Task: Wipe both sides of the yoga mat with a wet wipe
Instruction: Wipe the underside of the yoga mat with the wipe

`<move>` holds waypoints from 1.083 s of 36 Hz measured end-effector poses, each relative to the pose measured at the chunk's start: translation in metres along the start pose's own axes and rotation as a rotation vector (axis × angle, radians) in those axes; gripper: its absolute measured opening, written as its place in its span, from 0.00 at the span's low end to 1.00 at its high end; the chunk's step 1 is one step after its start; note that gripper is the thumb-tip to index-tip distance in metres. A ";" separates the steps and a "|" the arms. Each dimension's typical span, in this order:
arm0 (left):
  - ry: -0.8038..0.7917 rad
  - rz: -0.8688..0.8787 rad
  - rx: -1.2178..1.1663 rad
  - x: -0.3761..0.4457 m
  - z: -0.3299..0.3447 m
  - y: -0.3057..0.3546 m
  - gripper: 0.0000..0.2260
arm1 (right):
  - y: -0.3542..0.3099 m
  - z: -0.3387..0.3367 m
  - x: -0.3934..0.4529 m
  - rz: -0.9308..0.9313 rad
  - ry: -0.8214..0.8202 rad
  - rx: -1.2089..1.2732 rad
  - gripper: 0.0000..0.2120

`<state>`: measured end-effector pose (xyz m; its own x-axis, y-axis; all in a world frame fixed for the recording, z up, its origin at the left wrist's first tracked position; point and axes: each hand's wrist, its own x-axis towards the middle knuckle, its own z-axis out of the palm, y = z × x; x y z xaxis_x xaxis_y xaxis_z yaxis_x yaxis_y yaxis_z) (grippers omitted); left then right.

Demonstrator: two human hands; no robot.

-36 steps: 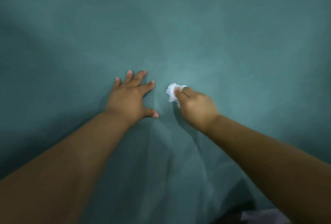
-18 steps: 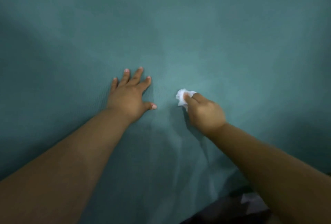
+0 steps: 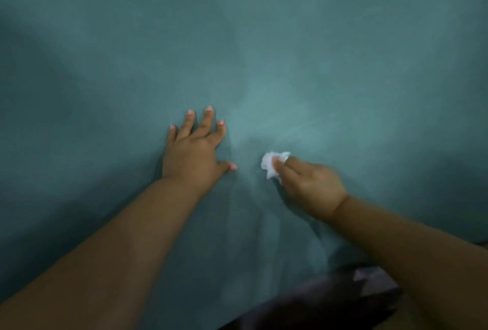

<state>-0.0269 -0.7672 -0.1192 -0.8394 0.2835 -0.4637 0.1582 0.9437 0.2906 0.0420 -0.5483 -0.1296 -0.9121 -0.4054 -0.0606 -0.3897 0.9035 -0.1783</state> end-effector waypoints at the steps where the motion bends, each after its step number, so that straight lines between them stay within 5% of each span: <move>1: -0.006 0.000 0.002 0.000 -0.001 0.000 0.39 | 0.017 -0.008 0.002 0.080 0.005 -0.029 0.16; 6: -0.049 -0.009 0.030 0.002 -0.001 0.001 0.38 | 0.078 -0.032 -0.010 0.836 -0.026 -0.103 0.15; 9: -0.068 -0.017 0.037 0.004 -0.003 0.002 0.38 | 0.050 -0.017 -0.010 0.967 -0.029 -0.018 0.16; 13: -0.086 -0.016 0.049 0.003 -0.006 0.003 0.38 | -0.030 0.004 -0.010 0.670 0.081 0.108 0.17; 16: -0.108 -0.007 0.074 0.001 -0.009 0.003 0.39 | -0.079 0.015 -0.026 0.362 -0.011 0.066 0.11; 18: -0.125 0.001 0.090 -0.002 -0.011 0.002 0.38 | -0.085 0.010 -0.038 0.239 -0.101 0.063 0.17; 21: -0.185 0.032 0.149 -0.016 -0.011 -0.001 0.37 | -0.054 -0.007 -0.051 0.267 -0.159 -0.012 0.12; 27: -0.331 0.086 0.308 -0.056 -0.013 -0.005 0.41 | 0.010 -0.031 -0.066 0.924 -0.277 -0.031 0.16; 30: -0.397 0.082 0.382 -0.075 -0.013 -0.006 0.47 | -0.018 -0.024 -0.057 1.002 -0.239 0.032 0.18; 34: -0.368 0.044 0.378 -0.093 0.001 -0.008 0.48 | -0.093 -0.002 -0.052 0.764 -0.112 0.065 0.17; 39: -0.262 0.029 0.323 -0.102 0.019 -0.013 0.47 | -0.146 0.013 -0.070 0.319 -0.336 0.222 0.17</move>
<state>0.0667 -0.8054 -0.0918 -0.6778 0.3053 -0.6688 0.3700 0.9278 0.0485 0.1643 -0.6535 -0.1124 -0.8756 -0.1694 -0.4523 -0.0288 0.9531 -0.3013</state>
